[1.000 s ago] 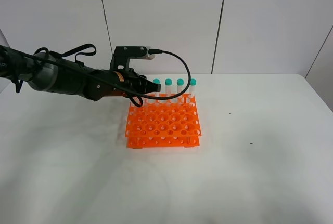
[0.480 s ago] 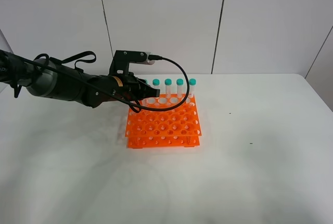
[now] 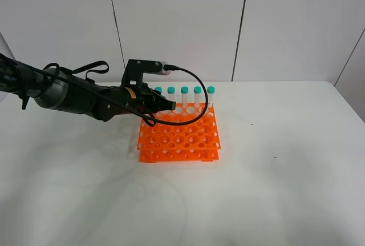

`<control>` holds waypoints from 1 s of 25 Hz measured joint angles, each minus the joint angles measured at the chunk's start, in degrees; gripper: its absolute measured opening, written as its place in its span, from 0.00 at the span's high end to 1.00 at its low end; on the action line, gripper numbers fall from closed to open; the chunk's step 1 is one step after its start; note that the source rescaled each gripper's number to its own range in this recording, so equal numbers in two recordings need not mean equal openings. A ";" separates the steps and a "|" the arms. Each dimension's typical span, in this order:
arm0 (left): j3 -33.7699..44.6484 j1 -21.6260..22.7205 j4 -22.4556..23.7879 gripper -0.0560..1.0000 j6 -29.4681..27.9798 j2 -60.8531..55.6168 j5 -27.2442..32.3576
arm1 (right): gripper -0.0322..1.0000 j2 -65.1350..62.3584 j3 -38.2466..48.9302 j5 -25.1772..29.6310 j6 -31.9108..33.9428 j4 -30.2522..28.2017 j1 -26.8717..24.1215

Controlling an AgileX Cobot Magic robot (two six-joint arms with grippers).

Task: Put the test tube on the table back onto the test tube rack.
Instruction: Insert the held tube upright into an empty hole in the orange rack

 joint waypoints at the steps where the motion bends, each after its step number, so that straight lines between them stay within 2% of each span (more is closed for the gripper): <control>1: 0.00 0.00 0.00 0.94 0.00 0.00 -0.05 | 0.00 0.00 0.00 0.00 0.00 0.00 0.00; 13: 0.00 0.00 0.00 0.94 0.00 -0.14 0.01 | 0.00 0.00 0.00 0.00 0.00 0.00 0.00; 16: 0.00 0.00 0.00 0.83 -0.05 -1.09 0.24 | 0.00 0.00 0.00 0.00 0.00 0.00 0.00; 18: 0.00 0.00 0.00 0.80 -0.05 -1.92 0.42 | 0.00 0.00 0.00 0.00 0.00 0.00 0.00; 25: 0.00 0.00 0.32 0.77 -0.09 -4.51 1.38 | 0.00 0.00 0.00 0.00 0.00 0.00 0.00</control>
